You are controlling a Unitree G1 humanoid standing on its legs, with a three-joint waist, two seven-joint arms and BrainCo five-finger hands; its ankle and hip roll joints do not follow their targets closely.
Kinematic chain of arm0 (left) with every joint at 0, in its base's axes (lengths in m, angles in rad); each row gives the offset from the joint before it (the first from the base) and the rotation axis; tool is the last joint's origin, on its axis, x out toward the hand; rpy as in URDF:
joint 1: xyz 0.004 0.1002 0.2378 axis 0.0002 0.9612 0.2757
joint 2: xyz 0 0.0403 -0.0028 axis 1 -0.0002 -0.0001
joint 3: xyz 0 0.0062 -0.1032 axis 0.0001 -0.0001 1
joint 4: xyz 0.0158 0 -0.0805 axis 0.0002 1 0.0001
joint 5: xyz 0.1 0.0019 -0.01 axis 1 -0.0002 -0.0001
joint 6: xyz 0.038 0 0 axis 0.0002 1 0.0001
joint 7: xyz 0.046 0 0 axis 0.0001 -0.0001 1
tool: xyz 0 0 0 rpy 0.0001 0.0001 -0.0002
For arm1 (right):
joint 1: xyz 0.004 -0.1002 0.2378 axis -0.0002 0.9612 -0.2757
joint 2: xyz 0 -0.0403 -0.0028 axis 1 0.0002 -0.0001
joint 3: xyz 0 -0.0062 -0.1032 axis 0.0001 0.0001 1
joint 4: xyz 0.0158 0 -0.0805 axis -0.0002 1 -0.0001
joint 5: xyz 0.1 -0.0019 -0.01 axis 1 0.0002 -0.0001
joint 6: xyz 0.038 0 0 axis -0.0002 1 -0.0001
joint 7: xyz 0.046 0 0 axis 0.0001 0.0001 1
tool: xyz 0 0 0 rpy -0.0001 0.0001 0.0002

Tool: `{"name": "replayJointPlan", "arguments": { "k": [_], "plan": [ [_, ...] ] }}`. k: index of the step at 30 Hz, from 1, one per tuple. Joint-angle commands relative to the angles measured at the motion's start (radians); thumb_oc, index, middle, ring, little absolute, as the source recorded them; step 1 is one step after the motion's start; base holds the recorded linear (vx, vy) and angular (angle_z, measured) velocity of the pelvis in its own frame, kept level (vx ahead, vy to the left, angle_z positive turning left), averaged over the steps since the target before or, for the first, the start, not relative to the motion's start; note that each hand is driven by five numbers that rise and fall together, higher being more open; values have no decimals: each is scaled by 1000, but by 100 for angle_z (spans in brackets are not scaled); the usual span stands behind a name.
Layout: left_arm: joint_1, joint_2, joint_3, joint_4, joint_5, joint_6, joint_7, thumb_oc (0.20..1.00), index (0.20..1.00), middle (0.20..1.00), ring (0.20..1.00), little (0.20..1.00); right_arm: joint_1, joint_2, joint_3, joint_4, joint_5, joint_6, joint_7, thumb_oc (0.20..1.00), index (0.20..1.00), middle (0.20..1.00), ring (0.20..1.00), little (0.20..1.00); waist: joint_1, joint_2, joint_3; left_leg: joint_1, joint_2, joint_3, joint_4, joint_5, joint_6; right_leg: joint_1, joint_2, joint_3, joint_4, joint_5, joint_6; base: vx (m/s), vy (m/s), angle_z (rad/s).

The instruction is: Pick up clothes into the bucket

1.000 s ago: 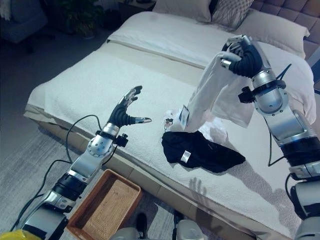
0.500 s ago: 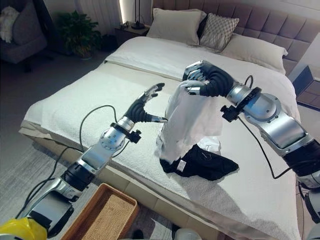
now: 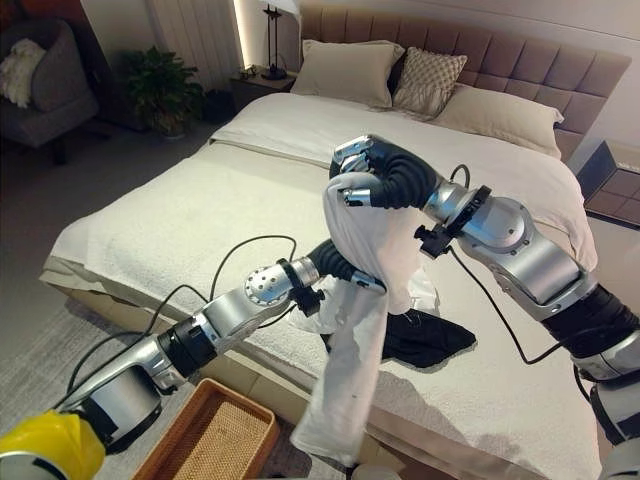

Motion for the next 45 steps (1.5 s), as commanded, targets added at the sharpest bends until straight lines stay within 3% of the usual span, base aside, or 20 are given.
{"name": "replayJointPlan", "arguments": {
  "k": [1,5,6,7,8,12,14,15,16,17,19,20,21,23,26,27,30,34,41,45],
  "plan": [
    [-67,13,-57,24,-153,20,-80,1000,1000,1000,1000,1000,-64,3,-17,-44,67,-65,-39,200,200,200,200,200,1,-35,-42,-29,30,-4,72,-75,-50,33,-62,7,25,-37,73,0,0,0],
    [-49,87,-118,-23,-324,89,-165,1000,1000,1000,1000,1000,-70,17,11,-23,63,-72,-38,200,200,200,200,200,-3,-30,-46,-28,32,-3,67,-73,-51,33,-63,10,20,-34,74,0,0,0],
    [-12,89,-114,-13,-362,111,-185,507,507,507,507,507,-67,35,16,-7,51,-73,-42,200,200,200,200,200,-4,-31,-47,-26,32,-2,64,-72,-50,33,-62,11,19,-33,74,0,0,0],
    [-12,89,-114,-13,-362,111,-185,507,507,507,507,507,-67,36,16,-7,51,-73,-42,200,200,200,200,200,-4,-31,-47,-26,32,-2,64,-72,-50,33,-62,11,19,-33,74,0,0,0],
    [26,86,-93,-8,-379,109,-185,200,200,200,200,200,-65,44,13,5,25,-77,-51,200,200,200,200,200,-2,-33,-45,-27,31,-3,66,-73,-49,33,-62,13,20,-33,73,0,0,0],
    [88,84,-37,-3,-365,81,-172,200,200,200,200,200,-34,59,-24,25,-13,-85,-69,200,200,200,200,200,2,-35,-42,-30,28,-3,68,-74,-46,31,-64,15,22,-33,73,0,0,0],
    [151,88,32,-2,-318,42,-138,200,200,200,200,200,33,77,-97,40,-39,-90,-90,200,200,200,200,200,11,-37,-36,-36,25,-7,73,-76,-42,26,-66,14,24,-32,71,0,0,0],
    [152,88,31,-2,-318,42,-138,200,200,200,200,200,35,77,-99,39,-40,-90,-90,231,231,231,231,231,11,-38,-36,-37,25,-7,74,-76,-42,26,-66,14,24,-32,71,0,0,0],
    [174,92,69,-4,-285,17,-117,200,200,200,200,200,69,85,-133,45,-49,-91,-98,304,304,304,304,304,15,-38,-33,-40,23,-10,76,-76,-41,25,-65,14,26,-33,69,0,0,0],
    [195,90,89,-4,-270,10,-108,200,200,200,200,200,92,91,-157,45,-63,-90,-101,464,464,464,464,464,20,-40,-32,-42,23,-11,78,-77,-40,25,-66,12,26,-33,69,0,0,0],
    [321,68,239,-23,-200,-39,-38,200,200,200,200,200,209,127,-269,63,-100,-91,-130,498,498,498,498,498,36,-45,-25,-50,21,-16,83,-78,-37,23,-67,8,27,-35,67,0,0,0],
    [361,67,284,-34,-174,-51,-18,200,200,200,200,200,245,138,-302,69,-123,-89,-142,633,633,633,633,633,42,-47,-24,-52,21,-19,84,-80,-36,23,-67,7,27,-36,66,0,0,0],
    [397,65,327,-44,-157,-59,-6,200,200,200,200,200,272,149,-329,77,-132,-88,-148,1000,1000,1000,1000,1000,47,-48,-22,-53,20,-20,83,-79,-35,23,-68,7,26,-36,66,0,0,0],
    [439,62,374,-57,-151,-65,5,200,200,200,200,200,308,168,-359,87,-137,-84,-153,1000,1000,1000,1000,1000,52,-51,-21,-54,20,-22,84,-81,-34,23,-68,5,26,-37,65,2,-6,2],
    [538,68,503,-89,-89,-93,35,200,200,200,200,200,385,208,-411,118,-154,-74,-151,1000,1000,1000,1000,1000,64,-53,-19,-56,18,-25,85,-83,-33,23,-70,0,24,-38,64,11,-11,4],
    [602,89,590,-124,-45,-111,47,200,200,200,200,200,443,227,-451,148,-179,-63,-147,1000,1000,1000,1000,1000,73,-52,-17,-58,17,-27,86,-84,-32,23,-71,-1,23,-39,63,14,-8,5],
    [654,98,660,-142,-15,-123,50,200,200,200,200,200,489,249,-483,178,-196,-52,-142,1000,1000,1000,1000,1000,78,-51,-16,-61,16,-30,85,-85,-32,22,-72,-3,22,-40,62,9,-2,5],
    [773,110,834,-146,72,-156,71,200,200,200,200,200,602,314,-555,277,-267,-27,-135,1000,1000,1000,1000,1000,94,-45,7,-85,10,-41,98,-85,-31,5,-75,-8,31,-42,60,-21,0,9],
    [814,123,934,-44,176,-177,128,200,200,200,200,200,600,377,-598,447,-330,-21,-197,1000,1000,1000,1000,1000,105,-35,68,-174,-7,-58,154,-84,-27,-68,-80,-11,69,-42,56,-89,13,9],
    [786,96,963,95,260,-181,218,200,200,200,200,200,522,397,-625,545,-401,-28,-311,1000,1000,1000,1000,1000,112,-27,131,-257,-12,-64,210,-86,-21,-150,-84,-2,114,-40,54,-103,32,7]
  ]
}}
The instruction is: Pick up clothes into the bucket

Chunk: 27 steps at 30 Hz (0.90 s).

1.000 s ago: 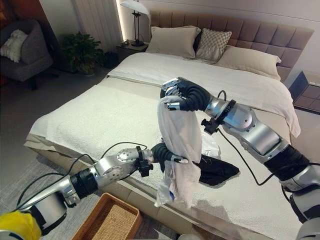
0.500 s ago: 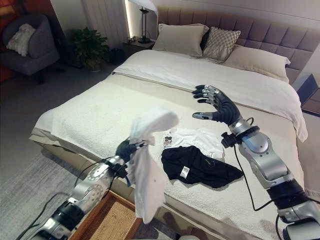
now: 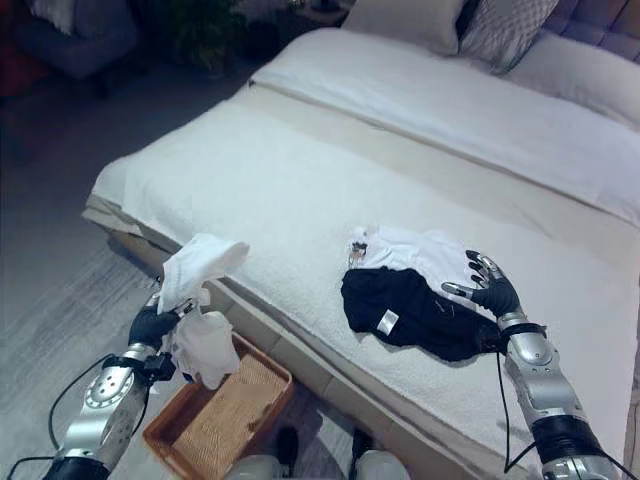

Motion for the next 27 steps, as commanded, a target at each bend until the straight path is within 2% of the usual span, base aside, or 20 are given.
{"name": "replayJointPlan", "arguments": {
  "k": [1,3,7,9,10,11,14,15,20,25,26,27],
  "plan": [
    [-68,22,60,17,91,-75,87,200,200,200,200,200,-116,1,-62,-14,-71,-62,-132,1000,1000,1000,1000,1000,21,-42,14,-108,2,-3,155,-86,-18,-69,-73,59,139,-49,50,-104,45,-1],
    [-110,17,58,74,141,-85,154,200,200,200,200,200,-163,0,-62,9,-136,-67,-205,1000,1000,1000,1000,1000,21,-38,51,-159,1,-4,198,-93,-14,-120,-77,69,177,-53,48,-111,54,-1],
    [-209,35,9,194,242,-82,266,200,200,200,200,200,-263,-15,-31,91,-156,-78,-308,1000,1000,1000,1000,1000,21,-37,117,-239,-3,0,283,-112,-7,-200,-83,91,249,-63,39,-85,54,-2],
    [-233,44,-6,214,264,-83,286,200,200,200,200,200,-290,-26,-17,108,-165,-78,-326,1000,1000,1000,1000,1000,23,-35,136,-266,0,1,314,-120,-6,-228,-82,98,275,-70,35,-77,39,-3],
    [-271,69,-28,261,333,-67,331,200,200,200,200,200,-332,-40,1,125,-173,-82,-357,1000,1000,1000,1000,1000,22,-36,168,-307,2,4,370,-139,-1,-275,-75,116,323,-83,31,-68,43,-5],
    [-286,72,-37,279,348,-62,350,200,200,200,200,200,-348,-45,10,138,-172,-83,-371,1000,1000,1000,1000,1000,19,-41,179,-327,0,5,384,-137,0,-294,-77,120,334,-82,28,-87,50,-14],
    [-329,92,-50,332,376,-57,381,200,200,200,200,200,-385,-62,25,166,-153,-88,-386,1000,1000,1000,1000,1000,19,-46,210,-372,2,7,437,-157,2,-342,-72,128,386,-101,23,-84,22,-16],
    [-361,109,-54,378,400,-41,411,200,200,200,200,200,-404,-76,33,171,-140,-92,-401,1000,1000,1000,1000,1000,15,-55,240,-423,2,5,487,-168,3,-389,-68,134,427,-109,18,-68,9,2],
    [-397,160,-61,444,471,-1,474,200,200,200,200,200,-430,-104,41,178,-131,-95,-433,1000,1000,1000,1000,1000,11,-77,290,-531,15,-3,580,-184,4,-490,-52,137,490,-115,14,-98,9,-5],
    [-424,210,-75,516,512,35,499,203,203,203,203,203,-460,-127,67,197,-107,-98,-450,1000,1000,1000,1000,1000,6,-100,296,-630,29,-13,634,-191,6,-576,-31,137,513,-114,13,-55,-10,-10],
    [-427,213,-77,535,510,47,493,1000,1000,1000,1000,1000,-469,-137,77,202,-105,-98,-448,1000,1000,1000,1000,1000,5,-103,296,-645,31,-16,637,-190,6,-588,-28,134,514,-113,13,-35,-11,-8],
    [-437,218,-82,576,517,65,489,1000,1000,1000,1000,1000,-478,-140,89,207,-102,-95,-446,1000,1000,1000,1000,1000,3,-107,296,-657,33,-17,641,-189,5,-600,-27,131,514,-112,14,0,0,0]
  ]
}}
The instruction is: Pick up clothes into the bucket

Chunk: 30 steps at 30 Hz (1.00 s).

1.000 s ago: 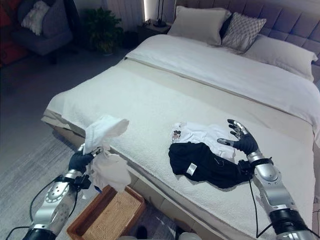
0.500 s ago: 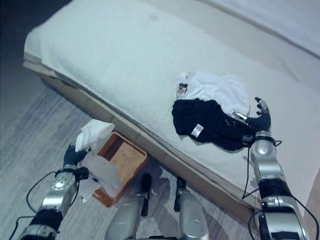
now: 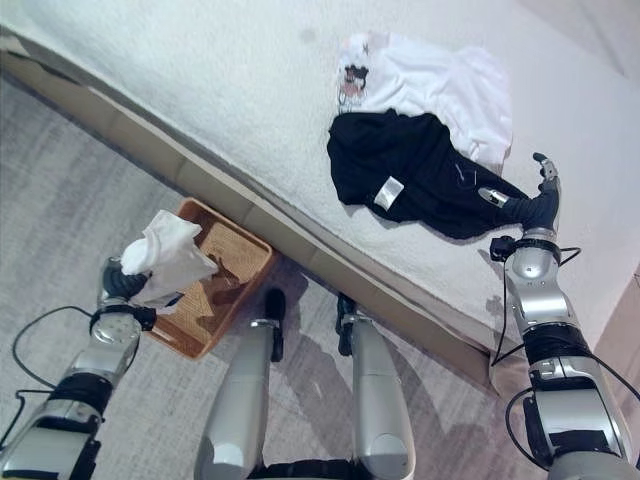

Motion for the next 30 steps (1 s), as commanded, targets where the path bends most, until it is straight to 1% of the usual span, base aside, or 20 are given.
{"name": "replayJointPlan", "arguments": {
  "k": [1,2,3,4,8,11,14,18,22,23,24,25,26,28,29,30],
  "plan": [
    [34,63,0,4,41,40,24,1000,1000,1000,1000,1000,-29,-62,30,-3,26,-48,-32,1000,1000,1000,1000,1000,-7,-37,-23,-9,4,-35,67,-43,6,70,-35,66,-62,14,67,-22,4,5],
    [31,68,-3,19,44,38,2,1000,1000,1000,1000,1000,-40,-70,41,8,30,-44,-23,1000,1000,1000,1000,1000,-8,-37,-23,-15,5,-36,68,-42,6,64,-33,65,-63,15,67,-10,8,4],
    [31,68,-2,20,44,37,2,1000,1000,1000,1000,1000,-42,-71,42,9,30,-45,-23,1000,1000,1000,1000,1000,-8,-37,-23,-16,5,-37,68,-42,6,64,-33,64,-63,15,67,0,0,0],
    [17,75,-8,57,45,50,-2,1000,1000,1000,1000,1000,-69,-83,70,27,21,-37,-16,1000,1000,1000,1000,1000,-9,-40,-23,-22,9,-36,69,-42,5,57,-32,65,-67,16,66,0,0,0],
    [-3,77,-20,86,60,71,-7,1000,1000,1000,1000,1000,-119,-108,133,40,4,-22,18,1000,1000,1000,1000,1000,-12,-46,-23,-27,11,-34,64,-40,5,50,-32,64,-72,16,64,0,0,0],
    [1,80,-26,97,75,74,-18,1000,1000,1000,1000,1000,-158,-136,185,62,-2,-16,58,1000,1000,1000,1000,1000,-11,-44,-23,-22,7,-33,56,-37,4,55,-35,61,-78,17,62,0,0,0],
    [2,77,-40,101,81,75,-29,1000,1000,1000,1000,1000,-210,-156,232,93,-31,-6,71,1000,1000,1000,1000,1000,-7,-40,-23,-18,4,-31,50,-35,2,55,-38,61,-82,19,60,0,0,0],
    [7,62,-53,100,70,69,-38,1000,1000,1000,1000,1000,-287,-163,304,164,-80,16,89,1000,1000,1000,1000,1000,3,-27,-23,-17,-3,-31,27,-20,-3,54,-44,59,-94,28,59,0,0,0],
    [-11,49,-76,101,37,54,-53,1000,1000,1000,1000,1000,-373,-157,389,286,-105,45,128,1000,1000,1000,1000,1000,15,-13,-23,-14,-12,-34,-12,3,-8,52,-52,50,-110,38,59,-2,-9,5],
    [-10,49,-75,102,37,54,-53,1000,1000,1000,1000,1000,-374,-157,391,286,-104,44,128,1000,1000,1000,1000,1000,14,-13,-23,-14,-12,-35,-12,3,-8,52,-52,50,-110,38,59,1,-29,15],
    [-22,41,-90,97,5,42,-64,1000,1000,1000,1000,1000,-411,-148,431,365,-119,63,155,1000,1000,1000,1000,1000,22,-4,-23,-13,-18,-38,-31,13,-10,52,-58,45,-116,39,58,1,-19,13],
    [-22,41,-90,97,5,42,-64,1000,1000,1000,1000,1000,-412,-148,432,366,-119,63,155,1000,1000,1000,1000,1000,22,-4,-23,-13,-18,-38,-31,14,-10,52,-58,45,-117,39,58,7,-40,14],
    [-27,22,-98,88,-30,31,-78,1000,1000,1000,1000,1000,-423,-134,459,418,-121,78,195,1000,1000,1000,1000,1000,30,7,-23,-13,-28,-42,-49,25,-11,51,-65,40,-119,40,58,7,-33,7],
    [-27,7,-108,70,-48,23,-90,1000,1000,1000,1000,1000,-441,-126,482,449,-126,91,230,1000,1000,1000,1000,1000,36,16,-23,-12,-36,-47,-68,36,-14,54,-73,32,-122,37,57,10,-40,22],
    [-22,-9,-114,54,-53,20,-92,1000,1000,1000,1000,1000,-444,-119,491,468,-136,94,241,1000,1000,1000,1000,1000,39,22,-23,-10,-40,-47,-79,42,-15,54,-77,29,-121,34,56,7,-22,30],
    [-22,-9,-114,54,-53,20,-92,1000,1000,1000,1000,1000,-445,-119,491,469,-136,94,241,1000,1000,1000,1000,1000,39,22,-23,-9,-41,-48,-80,42,-15,54,-78,29,-121,34,56,6,-22,25]
  ]
}}
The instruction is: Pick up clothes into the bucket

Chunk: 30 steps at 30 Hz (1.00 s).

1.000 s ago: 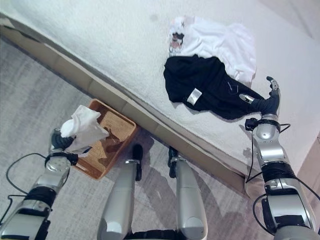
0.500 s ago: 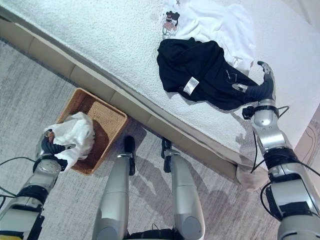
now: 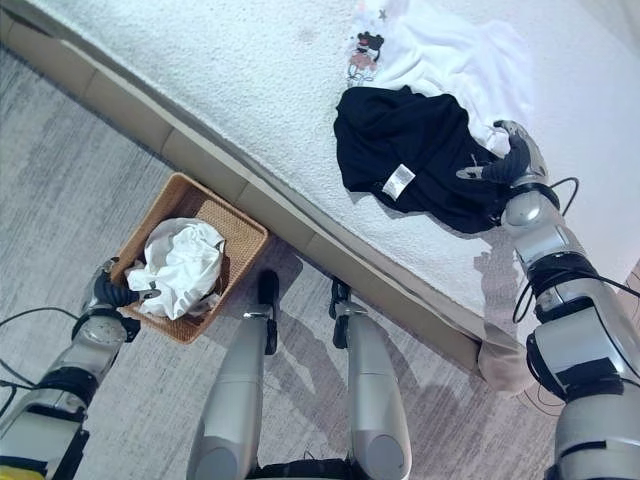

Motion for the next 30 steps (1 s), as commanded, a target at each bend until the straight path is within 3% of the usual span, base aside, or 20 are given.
{"name": "replayJointPlan", "arguments": {
  "k": [1,3,5,7,10,12,13,17,23,26,30],
  "plan": [
    [27,-34,-10,-49,-42,-30,-9,1000,1000,1000,1000,1000,-18,-48,23,30,-30,6,34,1000,1000,1000,1000,1000,21,52,-21,-9,-5,-26,56,-29,-16,63,-39,60,-51,-7,58,4,-30,13],
    [35,-62,-26,-92,-51,-41,-25,1000,1000,1000,1000,1000,10,-35,45,13,-50,4,80,1000,1000,1000,1000,1000,25,66,-21,-9,-17,-37,31,-15,-17,61,-51,50,-50,-8,58,5,-44,13],
    [48,-87,-36,-115,-52,-46,-39,1000,1000,1000,1000,1000,25,-18,56,11,-57,5,105,925,925,925,925,925,27,77,-21,-6,-23,-47,16,-6,-18,62,-60,43,-48,-10,58,5,-36,29],
    [51,-105,-54,-129,-51,-46,-46,1000,1000,1000,1000,1000,22,-1,65,25,-76,10,109,937,937,937,937,937,28,85,-21,0,-28,-54,-2,4,-20,65,-64,38,-48,-12,57,4,-51,22],
    [32,-128,-84,-137,-53,-45,-51,1000,1000,1000,1000,1000,24,46,63,43,-99,12,86,489,489,489,489,489,29,95,-21,6,-32,-64,-25,17,-22,68,-67,34,-48,-15,55,2,-47,9],
    [26,-137,-90,-132,-53,-45,-52,1000,1000,1000,1000,1000,30,64,60,47,-107,13,83,238,238,238,238,238,29,98,-21,11,-33,-67,-32,21,-23,71,-69,33,-48,-16,54,5,-33,8],
    [26,-137,-90,-132,-53,-45,-52,1000,1000,1000,1000,1000,30,64,60,47,-107,13,83,200,200,200,200,200,29,98,-21,11,-33,-67,-32,21,-23,71,-69,33,-48,-16,54,7,-47,6],
    [9,-166,-124,-135,-46,-44,-56,1000,1000,1000,1000,1000,11,105,49,50,-139,24,52,200,200,200,200,200,26,113,-21,45,-36,-80,-69,34,-25,95,-75,25,-52,-21,54,8,-37,9],
    [24,-181,-120,-186,-55,-54,-44,1000,1000,1000,1000,1000,1,77,1,14,-138,25,-10,200,200,200,200,200,26,123,-21,95,-30,-85,-111,46,-28,136,-76,22,-71,-18,58,4,-18,5],
    [47,-184,-100,-241,-72,-65,-39,1000,1000,1000,1000,1000,3,48,-81,-30,-37,12,-48,200,200,200,200,200,25,124,-21,132,-25,-86,-137,51,-30,164,-73,21,-84,-17,61,0,0,0],
    [96,-163,-71,-371,-64,-84,-36,1000,1000,1000,1000,1000,25,-51,-151,-180,-48,-7,-123,200,200,200,200,200,20,119,-21,200,-9,-85,-190,64,-35,215,-64,19,-111,-15,69,0,0,0]
  ]
}}
